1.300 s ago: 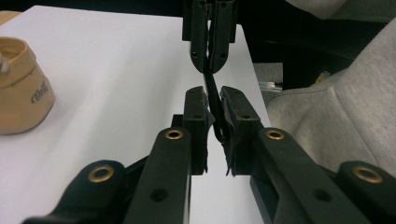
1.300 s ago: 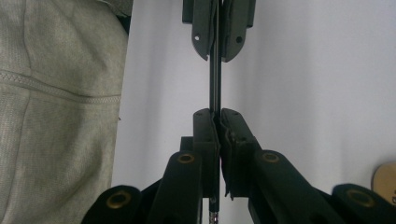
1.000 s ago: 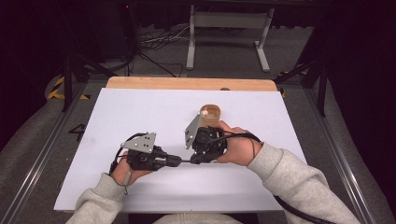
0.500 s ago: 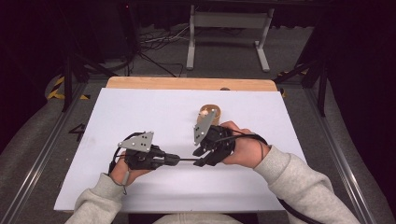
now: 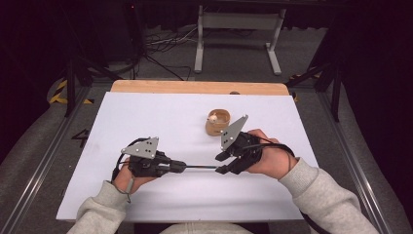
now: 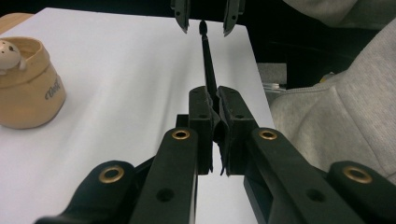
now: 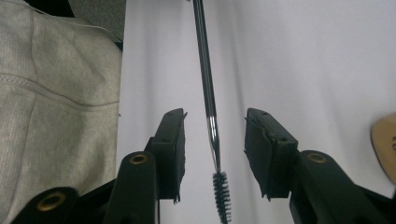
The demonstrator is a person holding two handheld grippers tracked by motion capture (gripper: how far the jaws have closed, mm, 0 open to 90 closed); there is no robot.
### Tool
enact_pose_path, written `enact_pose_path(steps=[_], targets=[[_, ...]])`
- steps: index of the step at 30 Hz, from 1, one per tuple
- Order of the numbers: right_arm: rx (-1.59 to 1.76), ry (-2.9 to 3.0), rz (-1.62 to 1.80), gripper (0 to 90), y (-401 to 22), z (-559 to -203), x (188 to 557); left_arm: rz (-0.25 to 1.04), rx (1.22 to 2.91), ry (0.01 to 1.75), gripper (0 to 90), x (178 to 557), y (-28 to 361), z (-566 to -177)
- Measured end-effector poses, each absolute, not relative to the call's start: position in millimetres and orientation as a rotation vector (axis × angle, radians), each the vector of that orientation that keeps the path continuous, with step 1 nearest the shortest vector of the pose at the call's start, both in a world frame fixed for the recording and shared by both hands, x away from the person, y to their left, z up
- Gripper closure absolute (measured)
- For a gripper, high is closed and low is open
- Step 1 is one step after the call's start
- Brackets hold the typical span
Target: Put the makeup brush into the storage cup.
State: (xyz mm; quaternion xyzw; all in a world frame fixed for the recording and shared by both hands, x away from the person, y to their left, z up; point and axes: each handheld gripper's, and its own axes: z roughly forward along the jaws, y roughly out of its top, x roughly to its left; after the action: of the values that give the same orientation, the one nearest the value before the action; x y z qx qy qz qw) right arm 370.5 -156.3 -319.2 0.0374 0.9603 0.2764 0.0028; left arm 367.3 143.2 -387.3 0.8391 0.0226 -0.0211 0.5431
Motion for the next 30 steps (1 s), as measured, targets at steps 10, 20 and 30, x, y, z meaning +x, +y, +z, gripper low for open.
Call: enact_pose_path(steps=[10,20,30], targets=[[0.149,3.006,0.881,62.6,-169,-328,373,-0.045,1.981,0.049,85.0,367,147,-386],[0.141,3.008,0.896,69.9,-174,-333,373,-0.04,1.973,0.042,85.0,367,148,-386],[0.133,3.022,0.911,82.3,-177,-333,375,-0.026,1.964,0.039,85.0,366,149,-386]])
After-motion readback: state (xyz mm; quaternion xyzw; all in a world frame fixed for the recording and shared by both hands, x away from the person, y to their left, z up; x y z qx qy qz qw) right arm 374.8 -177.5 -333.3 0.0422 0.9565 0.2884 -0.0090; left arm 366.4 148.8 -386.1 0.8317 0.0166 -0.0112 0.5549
